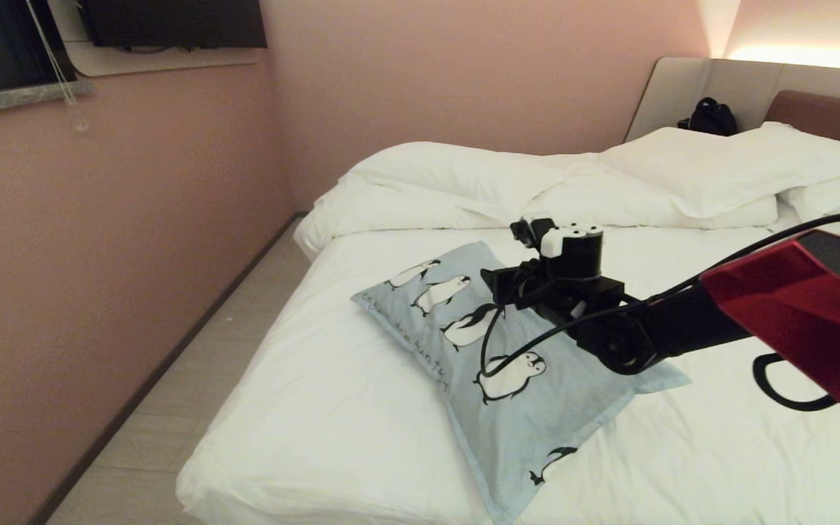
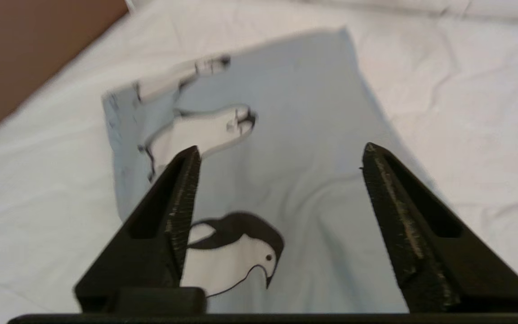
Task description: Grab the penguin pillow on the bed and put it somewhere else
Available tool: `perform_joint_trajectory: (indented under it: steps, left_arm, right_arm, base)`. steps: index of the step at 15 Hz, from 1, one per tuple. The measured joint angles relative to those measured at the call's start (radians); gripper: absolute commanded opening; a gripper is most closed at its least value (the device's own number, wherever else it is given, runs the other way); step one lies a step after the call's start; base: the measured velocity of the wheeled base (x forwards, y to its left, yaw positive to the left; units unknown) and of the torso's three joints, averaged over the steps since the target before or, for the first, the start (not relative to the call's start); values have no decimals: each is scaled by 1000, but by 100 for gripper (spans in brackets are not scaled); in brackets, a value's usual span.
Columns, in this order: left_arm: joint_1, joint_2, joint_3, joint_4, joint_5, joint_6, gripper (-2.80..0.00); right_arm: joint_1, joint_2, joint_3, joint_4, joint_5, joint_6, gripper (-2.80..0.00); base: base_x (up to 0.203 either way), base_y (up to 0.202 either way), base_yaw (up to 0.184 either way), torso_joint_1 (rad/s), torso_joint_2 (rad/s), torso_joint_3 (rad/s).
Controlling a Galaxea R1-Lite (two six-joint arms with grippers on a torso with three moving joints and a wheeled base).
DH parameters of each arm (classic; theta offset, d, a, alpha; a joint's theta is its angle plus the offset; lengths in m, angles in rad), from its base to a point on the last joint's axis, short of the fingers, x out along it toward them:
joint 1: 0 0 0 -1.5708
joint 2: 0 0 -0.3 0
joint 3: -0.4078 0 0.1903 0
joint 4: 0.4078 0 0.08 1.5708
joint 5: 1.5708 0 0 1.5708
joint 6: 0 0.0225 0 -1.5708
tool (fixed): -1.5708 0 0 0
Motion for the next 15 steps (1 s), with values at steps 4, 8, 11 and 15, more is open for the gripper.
perform_joint_trajectory:
  steps: [4, 8, 11, 15]
  left_arm:
    - [0, 0, 0, 0, 0, 0, -280]
    - [0, 0, 0, 0, -1, 0, -280]
    - [0, 0, 0, 0, -1, 0, -280]
    - [0, 0, 0, 0, -1, 0, -280]
  right_arm:
    - [-56, -168, 44, -2, 11, 3, 0]
    - [-167, -243, 19, -3, 24, 4, 0]
    - [-238, -264, -10, -3, 27, 4, 0]
    - [-335, -285, -45, -2, 31, 8, -280]
  base:
    - [0, 0, 0, 0, 0, 0]
    - [0, 0, 0, 0, 0, 0]
    - [0, 0, 0, 0, 0, 0]
    - [0, 0, 0, 0, 0, 0]
